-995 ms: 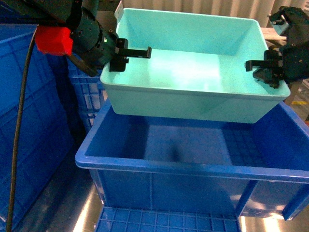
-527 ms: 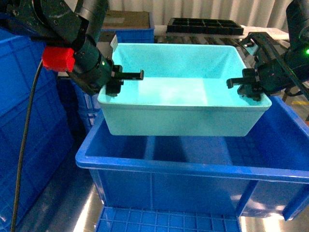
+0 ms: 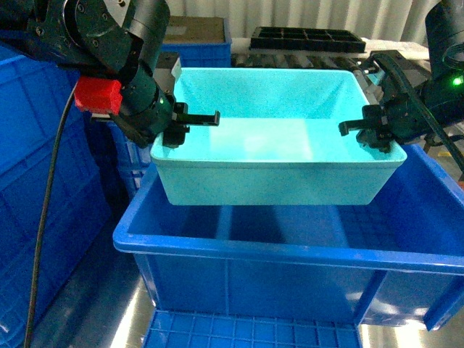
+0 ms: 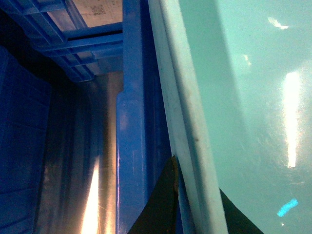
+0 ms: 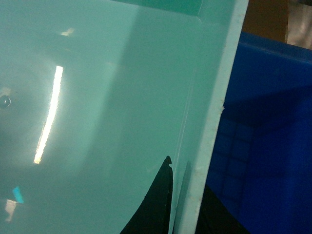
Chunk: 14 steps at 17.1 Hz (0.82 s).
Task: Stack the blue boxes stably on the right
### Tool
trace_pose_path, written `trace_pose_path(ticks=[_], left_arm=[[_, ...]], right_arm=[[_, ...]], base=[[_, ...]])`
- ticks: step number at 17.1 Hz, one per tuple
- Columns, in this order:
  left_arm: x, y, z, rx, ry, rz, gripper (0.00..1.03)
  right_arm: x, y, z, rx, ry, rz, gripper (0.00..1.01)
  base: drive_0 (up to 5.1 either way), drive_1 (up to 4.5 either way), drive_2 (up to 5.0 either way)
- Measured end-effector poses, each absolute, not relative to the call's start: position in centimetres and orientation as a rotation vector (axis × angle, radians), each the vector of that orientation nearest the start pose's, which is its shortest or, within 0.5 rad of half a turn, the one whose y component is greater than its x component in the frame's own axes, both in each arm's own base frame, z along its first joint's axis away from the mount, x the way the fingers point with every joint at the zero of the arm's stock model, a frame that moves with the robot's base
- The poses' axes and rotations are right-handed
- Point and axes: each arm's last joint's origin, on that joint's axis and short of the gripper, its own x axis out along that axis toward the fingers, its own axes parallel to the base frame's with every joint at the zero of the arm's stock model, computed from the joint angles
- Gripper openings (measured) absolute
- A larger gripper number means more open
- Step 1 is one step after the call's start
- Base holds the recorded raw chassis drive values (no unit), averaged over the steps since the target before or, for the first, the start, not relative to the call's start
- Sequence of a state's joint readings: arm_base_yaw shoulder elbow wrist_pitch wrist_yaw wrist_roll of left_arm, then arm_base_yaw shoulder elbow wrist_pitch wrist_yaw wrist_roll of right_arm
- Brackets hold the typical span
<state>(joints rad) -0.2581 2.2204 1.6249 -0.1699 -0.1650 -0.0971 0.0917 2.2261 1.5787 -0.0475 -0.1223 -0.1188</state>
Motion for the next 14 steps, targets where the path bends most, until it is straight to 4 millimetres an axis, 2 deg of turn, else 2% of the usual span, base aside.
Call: trace_pose_path(ticks=[6, 14], left_arm=[[46.7, -11.5, 14.9, 0.068, 0.749, -0.055, 0.06], [46.7, -11.6, 15.2, 0.084, 0.737, -0.040, 0.06]], right_arm=[[48.4, 3.5, 14.3, -0.072, 0.694, 0.232, 0.06], [48.4, 3.5, 13.9, -0.075, 0.655, 0.227, 0.06]], base=[[0.0, 0.00, 0.0], [0.0, 0.00, 0.0]])
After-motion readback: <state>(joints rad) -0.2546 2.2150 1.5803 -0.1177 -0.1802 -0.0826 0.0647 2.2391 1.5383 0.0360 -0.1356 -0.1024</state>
